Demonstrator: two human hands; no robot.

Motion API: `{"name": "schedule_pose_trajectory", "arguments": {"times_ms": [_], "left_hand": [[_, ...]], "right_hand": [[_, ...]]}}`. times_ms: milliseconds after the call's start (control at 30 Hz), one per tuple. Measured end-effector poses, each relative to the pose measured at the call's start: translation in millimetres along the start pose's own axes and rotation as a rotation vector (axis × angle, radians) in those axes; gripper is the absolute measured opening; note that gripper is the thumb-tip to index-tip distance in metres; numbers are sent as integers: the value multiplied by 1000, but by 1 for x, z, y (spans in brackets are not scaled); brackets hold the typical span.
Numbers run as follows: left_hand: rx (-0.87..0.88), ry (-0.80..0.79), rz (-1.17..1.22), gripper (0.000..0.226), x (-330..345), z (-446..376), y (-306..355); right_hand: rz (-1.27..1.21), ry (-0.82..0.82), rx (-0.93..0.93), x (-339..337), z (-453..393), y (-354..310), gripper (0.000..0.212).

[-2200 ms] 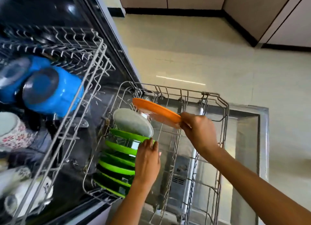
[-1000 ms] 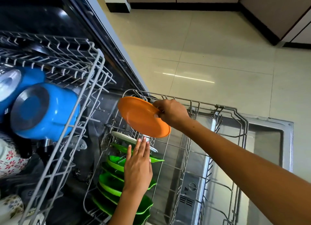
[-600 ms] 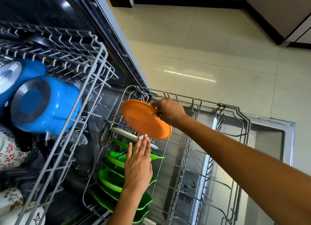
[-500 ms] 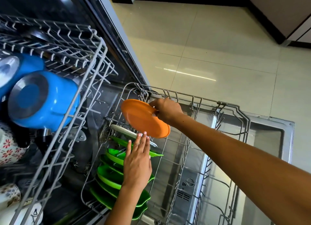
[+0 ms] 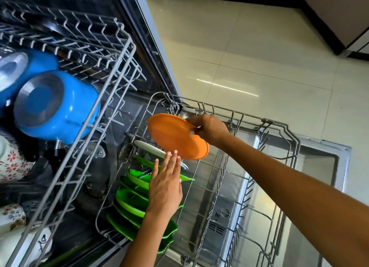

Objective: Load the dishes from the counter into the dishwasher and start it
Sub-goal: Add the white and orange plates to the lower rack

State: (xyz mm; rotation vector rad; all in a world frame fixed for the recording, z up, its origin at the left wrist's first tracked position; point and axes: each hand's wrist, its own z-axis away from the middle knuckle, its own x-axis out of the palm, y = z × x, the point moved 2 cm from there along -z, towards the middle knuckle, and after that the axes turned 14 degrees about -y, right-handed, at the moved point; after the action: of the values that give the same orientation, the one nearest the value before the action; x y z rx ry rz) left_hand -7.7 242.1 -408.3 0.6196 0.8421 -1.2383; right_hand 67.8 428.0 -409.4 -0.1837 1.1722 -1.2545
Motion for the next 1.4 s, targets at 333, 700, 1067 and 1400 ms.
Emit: {"name": "schedule_pose_trajectory", "arguments": {"times_ms": [333, 700, 1067, 1400], "left_hand": [[19, 7, 1, 63, -3, 4, -1], [24, 5, 24, 64, -1, 2, 1], [27, -39, -34, 64, -4, 1, 0], [109, -12, -9, 64, -7, -8, -2]], "right_hand": [[-8, -24, -26, 2, -11, 3, 42], [90, -42, -2, 3, -20, -2, 44], [127, -113, -15, 30, -19, -27, 77], [-6, 7, 142, 28, 46, 2, 60]]}}
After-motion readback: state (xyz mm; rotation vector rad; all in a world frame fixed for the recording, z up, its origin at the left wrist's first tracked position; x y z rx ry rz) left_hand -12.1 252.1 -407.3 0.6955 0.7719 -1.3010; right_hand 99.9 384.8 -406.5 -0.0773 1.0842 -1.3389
